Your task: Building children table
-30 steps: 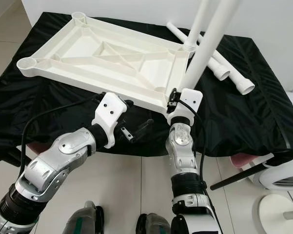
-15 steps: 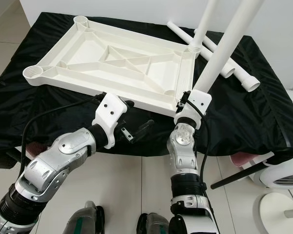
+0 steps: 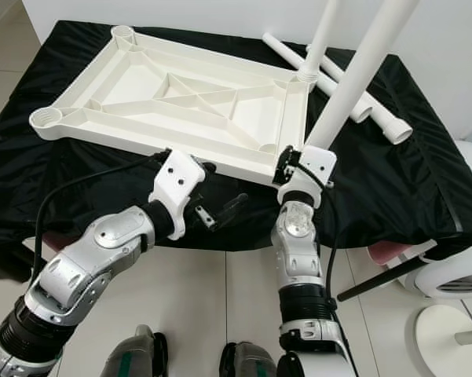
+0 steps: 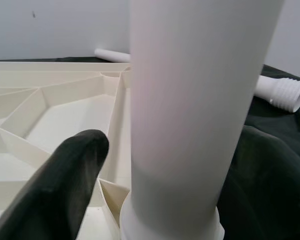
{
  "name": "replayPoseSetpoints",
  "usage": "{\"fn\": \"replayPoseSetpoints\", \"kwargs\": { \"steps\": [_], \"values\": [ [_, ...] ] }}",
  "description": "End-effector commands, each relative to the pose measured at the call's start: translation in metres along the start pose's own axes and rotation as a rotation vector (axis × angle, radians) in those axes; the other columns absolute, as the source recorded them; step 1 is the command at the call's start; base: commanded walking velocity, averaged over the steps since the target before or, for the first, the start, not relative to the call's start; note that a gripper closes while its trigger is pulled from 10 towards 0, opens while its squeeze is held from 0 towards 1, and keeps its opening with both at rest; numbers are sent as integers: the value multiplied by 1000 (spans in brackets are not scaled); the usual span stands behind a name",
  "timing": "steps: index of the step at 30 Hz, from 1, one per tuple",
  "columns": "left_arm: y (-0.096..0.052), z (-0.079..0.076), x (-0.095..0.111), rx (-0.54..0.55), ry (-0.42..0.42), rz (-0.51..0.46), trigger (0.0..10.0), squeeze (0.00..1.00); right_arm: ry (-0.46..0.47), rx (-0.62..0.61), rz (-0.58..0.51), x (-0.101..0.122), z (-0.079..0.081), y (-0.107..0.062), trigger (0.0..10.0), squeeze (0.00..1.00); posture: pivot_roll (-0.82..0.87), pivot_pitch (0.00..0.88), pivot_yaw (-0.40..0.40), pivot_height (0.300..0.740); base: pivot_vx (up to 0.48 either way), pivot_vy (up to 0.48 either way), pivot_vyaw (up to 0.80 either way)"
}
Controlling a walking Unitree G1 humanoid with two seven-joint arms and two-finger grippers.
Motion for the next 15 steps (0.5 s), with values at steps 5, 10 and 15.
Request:
{"fn": "replayPoseSetpoints", "kwargs": {
  "steps": [5,10,15],
  "values": [
    [1,-14,3,-105,-2,-20,10000,0,32,74,44,-4,-7,2,10000,0,74,73,-73,740,0,0,0],
    [2,-14,3,-105,-1,-23,10000,0,28,176,50,-1,-4,4,10000,0,71,65,-76,740,0,0,0],
    [2,-14,3,-106,1,-24,10000,0,32,302,78,-2,1,6,10000,0,71,62,-78,740,0,0,0]
  ]
}}
Point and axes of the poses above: a point about 5 cm out from each wrist's last joint towards the gripper, its own y axis pointing out of the wrist towards the gripper, its own x axis along the axis of the wrist's last joint, z = x × y, the point moved 3 cm from there along y, pointing out of the wrist towards the gripper, and after that the axes turned 6 degrees about y, right-handed, at the moved point
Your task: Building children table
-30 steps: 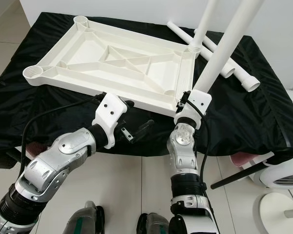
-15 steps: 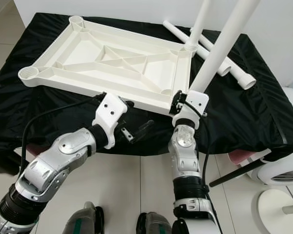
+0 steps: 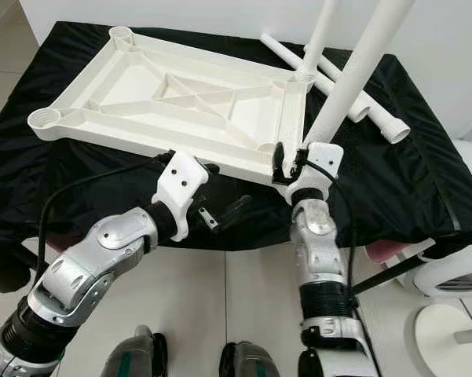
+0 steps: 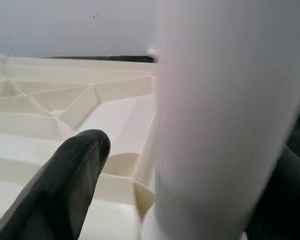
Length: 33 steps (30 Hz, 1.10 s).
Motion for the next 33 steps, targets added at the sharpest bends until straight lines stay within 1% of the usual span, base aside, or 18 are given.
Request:
{"fn": "replayPoseSetpoints", "kwargs": {
  "steps": [1,2,3,4,5,6,7,8,11,14,20,23,27,28,30,31,32,33],
  "values": [
    [1,-10,3,-97,6,-21,10000,0,10,92,44,-5,2,1,10000,0,71,59,-81,740,0,0,0],
    [1,-10,3,-97,6,-21,10000,0,10,92,44,-5,2,1,10000,0,71,59,-81,740,0,0,0],
    [1,-10,3,-98,8,-21,10000,0,5,142,43,-2,0,2,10000,0,71,55,-80,740,0,0,0],
    [1,-10,3,-98,8,-21,10000,0,5,142,43,-2,0,2,10000,0,71,55,-80,740,0,0,0],
    [2,-10,2,-99,11,-21,10000,0,-13,187,44,0,-4,4,10000,0,69,52,-78,740,0,0,0],
    [2,-10,2,-99,11,-21,10000,0,-13,187,44,0,-4,4,10000,0,69,52,-78,740,0,0,0],
    [2,-9,2,-100,15,-20,10000,0,-27,236,52,3,-8,5,10000,0,70,51,-78,740,0,0,0],
    [2,-9,2,-100,15,-20,10000,0,-27,236,52,3,-8,5,10000,0,70,51,-78,740,0,0,0],
    [2,-7,2,-98,24,-19,10000,0,-55,310,71,7,-20,6,10000,0,67,50,-74,740,0,0,0],
    [3,-5,2,-96,27,-19,10000,0,-70,337,80,8,-25,5,10000,0,67,50,-74,740,0,0,0],
    [3,-4,3,-96,30,-21,10000,0,-74,410,114,7,-31,3,10000,0,61,52,-66,740,0,0,0],
    [3,-3,3,-101,33,-23,10000,0,-67,500,159,2,-36,-1,10000,0,60,58,-59,740,0,0,0],
    [3,-3,4,-104,34,-23,10000,0,-75,528,180,0,-39,-2,10000,0,59,58,-57,740,0,0,0],
    [3,-3,4,-105,34,-23,10000,0,-83,535,186,-1,-41,-1,8667,0,61,59,-58,740,0,0,0],
    [3,-3,4,-106,34,-23,10000,0,-89,537,189,-1,-43,-1,8667,0,61,59,-57,740,0,0,0],
    [3,-3,4,-107,34,-23,10000,0,-93,542,194,-1,-45,0,10000,0,61,59,-56,740,0,0,0],
    [3,-3,4,-109,34,-23,10000,0,-99,540,205,-2,-48,2,7804,0,62,58,-57,740,0,0,0],
    [3,-3,4,-109,34,-23,10000,0,-99,540,205,-2,-48,2,7804,0,62,58,-57,740,0,0,0]
  ]
}}
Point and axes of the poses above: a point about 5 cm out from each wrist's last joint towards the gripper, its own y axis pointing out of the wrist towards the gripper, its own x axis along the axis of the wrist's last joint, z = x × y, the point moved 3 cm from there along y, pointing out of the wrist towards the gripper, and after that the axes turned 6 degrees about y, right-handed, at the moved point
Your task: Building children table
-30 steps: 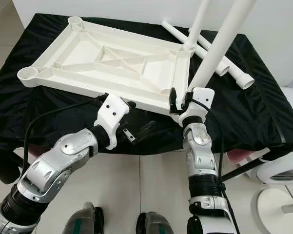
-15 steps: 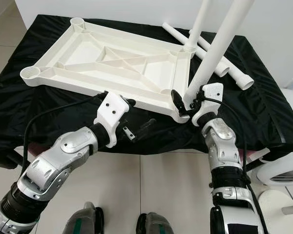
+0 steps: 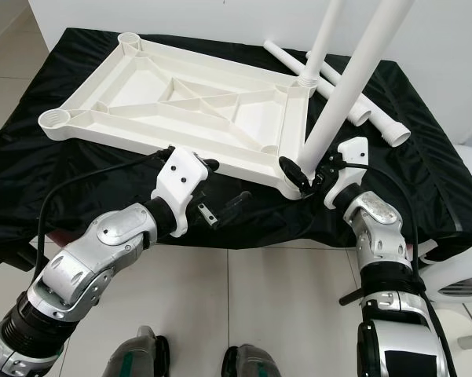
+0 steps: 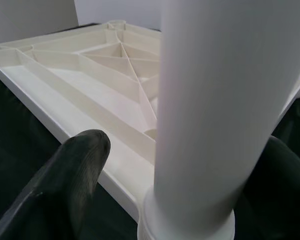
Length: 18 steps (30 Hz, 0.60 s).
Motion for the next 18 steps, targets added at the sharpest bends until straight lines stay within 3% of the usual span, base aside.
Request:
{"fn": "replayPoseSetpoints", "kwargs": {
  "steps": [1,2,4,5,14,15,18],
  "values": [
    [1,-8,2,-114,8,-13,10000,0,-7,8,23,-4,-1,-2,7804,0,62,58,-57,740,0,0,0],
    [1,-8,2,-115,9,-12,10000,0,-12,8,32,-5,-4,-2,4235,0,63,58,-58,740,0,0,0],
    [1,-9,1,-117,10,-12,10000,0,-16,8,38,-6,-5,-3,4235,0,63,58,-58,740,0,0,0],
    [1,-9,2,-117,11,-12,10000,0,-17,10,50,-8,-6,-3,392,0,66,56,-62,740,0,0,0],
    [1,-11,2,-116,11,-15,10000,0,-19,22,71,-14,-7,-6,0,0,63,57,-69,740,0,0,0],
    [1,-11,2,-119,10,-15,10000,0,-19,22,70,-14,-6,-6,9490,0,63,58,-70,740,0,0,0],
    [1,-12,2,-123,10,-14,10000,0,-4,14,61,-15,-6,-7,10000,0,62,59,-72,740,0,0,0]
  ]
}}
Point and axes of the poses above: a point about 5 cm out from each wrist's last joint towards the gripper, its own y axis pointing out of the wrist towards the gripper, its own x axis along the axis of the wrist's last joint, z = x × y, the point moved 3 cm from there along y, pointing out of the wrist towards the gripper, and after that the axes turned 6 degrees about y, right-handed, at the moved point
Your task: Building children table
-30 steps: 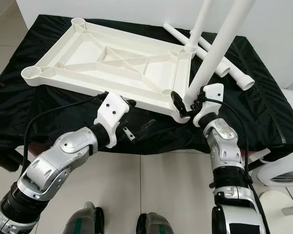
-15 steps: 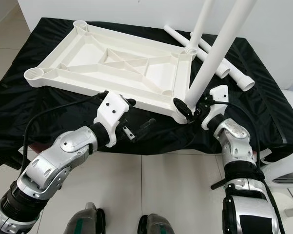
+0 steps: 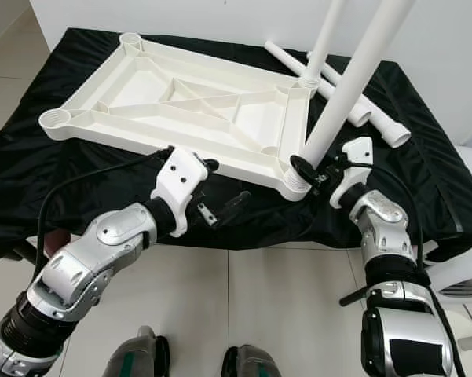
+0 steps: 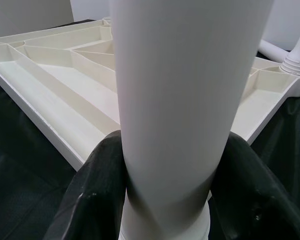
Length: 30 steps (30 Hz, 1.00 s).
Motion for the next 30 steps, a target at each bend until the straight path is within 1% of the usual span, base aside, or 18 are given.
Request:
{"fn": "replayPoseSetpoints", "kwargs": {
  "steps": [1,2,5,11,12,13,15,16,17,23,26,29,30],
  "values": [
    [1,-12,2,-122,9,-15,10000,0,14,21,52,-13,2,-5,10000,0,62,59,-72,740,0,0,0],
    [1,-13,2,-124,9,-15,10000,0,12,9,48,-14,2,-5,10000,0,64,60,-78,740,0,0,0],
    [-1,-14,1,-129,8,-13,10000,0,46,-35,18,-19,6,-7,10000,0,65,61,-83,740,0,0,0],
    [-1,-15,0,-131,4,-11,10000,0,46,-65,-21,-20,9,-7,10000,0,66,62,-84,740,0,0,0],
    [-2,-16,0,-135,3,-8,10000,0,61,-79,-37,-20,11,-8,10000,0,63,66,-82,740,0,0,0],
    [-2,-17,-1,-138,1,-6,10000,0,70,-99,-55,-19,13,-8,10000,0,62,67,-82,740,0,0,0],
    [-2,-17,-1,-138,1,-6,10000,0,70,-99,-55,-19,13,-8,10000,0,62,67,-82,740,0,0,0],
    [-3,-18,-1,-141,1,-4,10000,0,83,-123,-74,-17,14,-8,10000,0,62,67,-82,740,0,0,0],
    [-3,-18,-2,-144,0,-3,10000,0,82,-151,-89,-15,14,-8,10000,0,58,67,-80,740,0,0,0],
    [-3,-20,-2,-153,-3,-2,10000,0,82,-217,-125,-9,18,-7,10000,0,56,68,-81,740,0,0,0],
    [-3,-22,-3,-158,-7,-1,10000,0,76,-295,-143,-7,21,-8,10000,0,53,66,-82,740,0,0,0],
    [-3,-23,-3,-159,-8,-1,10000,0,80,-301,-152,-7,24,-7,10000,0,52,66,-82,740,0,0,0],
    [-3,-23,-3,-160,-8,-1,10000,0,85,-314,-161,-7,27,-7,10000,0,50,64,-82,740,0,0,0]
  ]
}}
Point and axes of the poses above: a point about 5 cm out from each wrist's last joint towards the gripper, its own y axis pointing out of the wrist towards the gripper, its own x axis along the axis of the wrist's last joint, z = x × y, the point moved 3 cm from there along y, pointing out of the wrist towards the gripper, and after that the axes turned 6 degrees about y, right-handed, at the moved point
